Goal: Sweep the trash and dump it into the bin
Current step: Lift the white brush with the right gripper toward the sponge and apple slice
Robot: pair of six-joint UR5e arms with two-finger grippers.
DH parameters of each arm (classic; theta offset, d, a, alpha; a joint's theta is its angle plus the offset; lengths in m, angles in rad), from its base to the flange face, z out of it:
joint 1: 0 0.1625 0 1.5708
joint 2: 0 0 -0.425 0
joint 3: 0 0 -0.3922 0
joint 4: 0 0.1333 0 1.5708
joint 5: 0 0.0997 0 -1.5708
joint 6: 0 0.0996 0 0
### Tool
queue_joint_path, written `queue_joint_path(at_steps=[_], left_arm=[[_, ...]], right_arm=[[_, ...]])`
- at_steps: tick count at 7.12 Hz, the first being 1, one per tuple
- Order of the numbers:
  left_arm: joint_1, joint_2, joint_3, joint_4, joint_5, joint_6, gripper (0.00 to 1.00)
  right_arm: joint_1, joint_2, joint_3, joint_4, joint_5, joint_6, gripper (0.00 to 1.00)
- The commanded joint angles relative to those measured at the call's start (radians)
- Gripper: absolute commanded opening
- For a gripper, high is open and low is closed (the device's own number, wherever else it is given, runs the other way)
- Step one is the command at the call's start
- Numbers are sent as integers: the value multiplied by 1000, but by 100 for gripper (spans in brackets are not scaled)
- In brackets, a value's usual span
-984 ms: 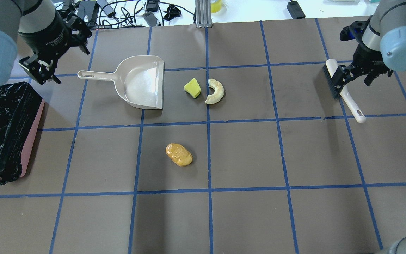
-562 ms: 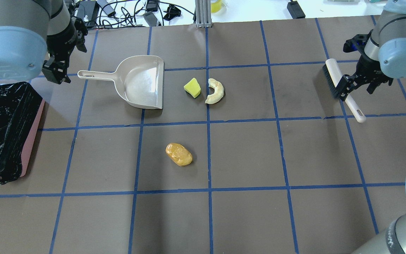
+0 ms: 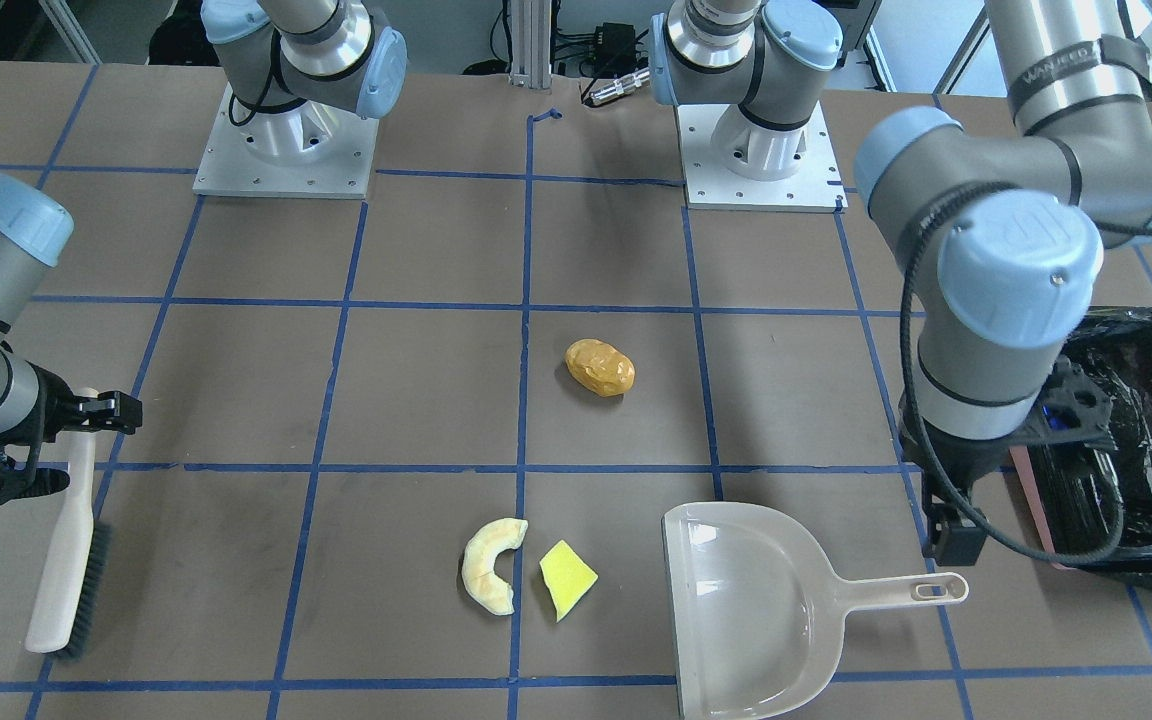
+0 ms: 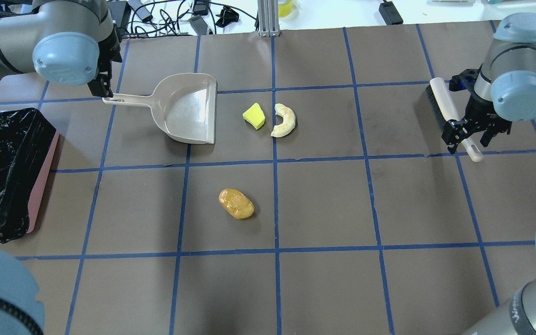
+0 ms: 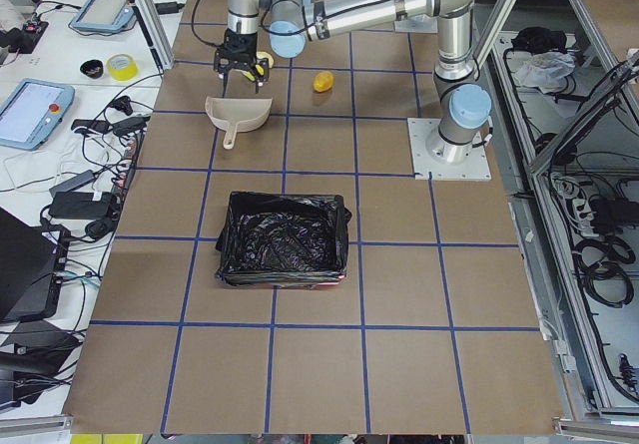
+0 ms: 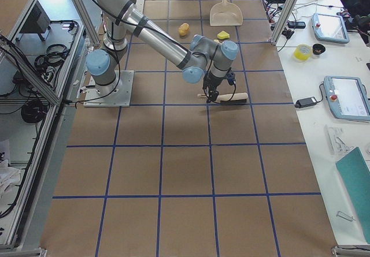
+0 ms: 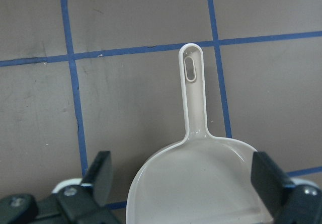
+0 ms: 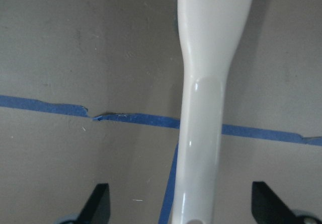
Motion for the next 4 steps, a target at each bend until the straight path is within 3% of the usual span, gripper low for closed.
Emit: queue_joint_path(at_steps=[1,2,4], left_arm=[[42,-106,49,3,-54,-16,98],[45,-137,52,6,-69,-36,98],[51,-188,51,63,-69,-22,99]], right_arm=[[-1,-3,1,3,2,8,56],[-3,-3,1,3,0,8,42],[-3,-4,-4,11,0,9,24]])
